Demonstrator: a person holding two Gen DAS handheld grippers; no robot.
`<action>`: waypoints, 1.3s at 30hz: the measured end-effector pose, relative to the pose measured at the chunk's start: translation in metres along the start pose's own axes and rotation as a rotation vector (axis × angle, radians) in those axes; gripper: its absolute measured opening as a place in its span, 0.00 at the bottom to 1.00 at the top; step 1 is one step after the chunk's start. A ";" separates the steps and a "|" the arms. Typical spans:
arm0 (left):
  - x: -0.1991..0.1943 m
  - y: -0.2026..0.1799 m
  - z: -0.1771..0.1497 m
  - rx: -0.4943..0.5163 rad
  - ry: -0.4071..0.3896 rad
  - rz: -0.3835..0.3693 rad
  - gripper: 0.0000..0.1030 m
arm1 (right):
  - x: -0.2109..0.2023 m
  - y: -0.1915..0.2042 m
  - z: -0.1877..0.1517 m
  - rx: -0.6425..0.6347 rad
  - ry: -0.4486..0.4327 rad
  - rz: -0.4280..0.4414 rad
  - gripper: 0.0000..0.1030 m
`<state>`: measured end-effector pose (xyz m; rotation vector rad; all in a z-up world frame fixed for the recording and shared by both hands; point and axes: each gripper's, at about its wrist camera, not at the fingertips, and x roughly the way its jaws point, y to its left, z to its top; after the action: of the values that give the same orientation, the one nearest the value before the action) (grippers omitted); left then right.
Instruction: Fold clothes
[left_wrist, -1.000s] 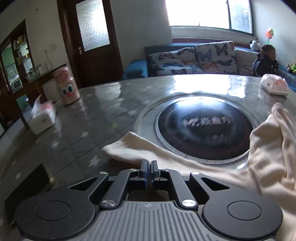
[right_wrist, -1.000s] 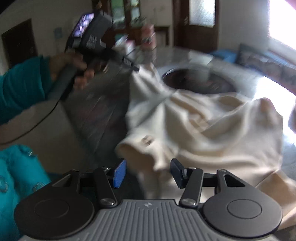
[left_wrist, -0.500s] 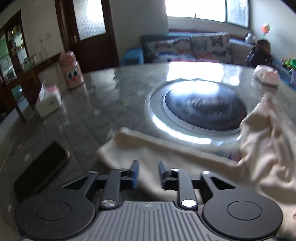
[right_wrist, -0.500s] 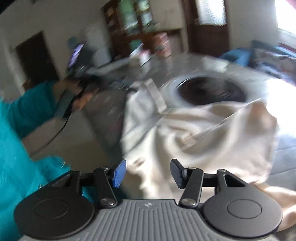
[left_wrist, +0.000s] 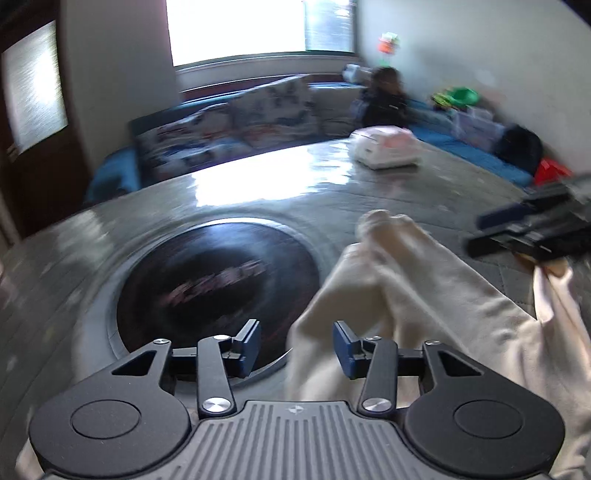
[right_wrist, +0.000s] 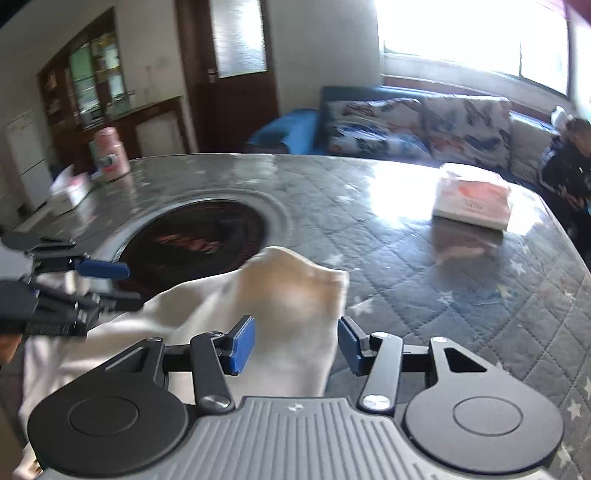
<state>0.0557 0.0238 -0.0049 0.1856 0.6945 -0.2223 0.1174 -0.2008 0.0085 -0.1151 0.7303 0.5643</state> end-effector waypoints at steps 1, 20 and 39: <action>0.008 -0.005 0.003 0.026 0.001 -0.002 0.46 | 0.009 -0.007 0.002 0.017 0.004 -0.009 0.47; 0.038 -0.004 0.006 0.043 -0.025 -0.098 0.07 | 0.071 -0.039 0.005 0.192 0.001 0.032 0.04; -0.018 -0.076 -0.013 0.297 -0.144 -0.236 0.33 | 0.038 -0.036 -0.021 0.133 0.001 -0.187 0.06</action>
<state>0.0144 -0.0438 -0.0098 0.3683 0.5371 -0.5611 0.1462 -0.2201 -0.0353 -0.0593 0.7467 0.3365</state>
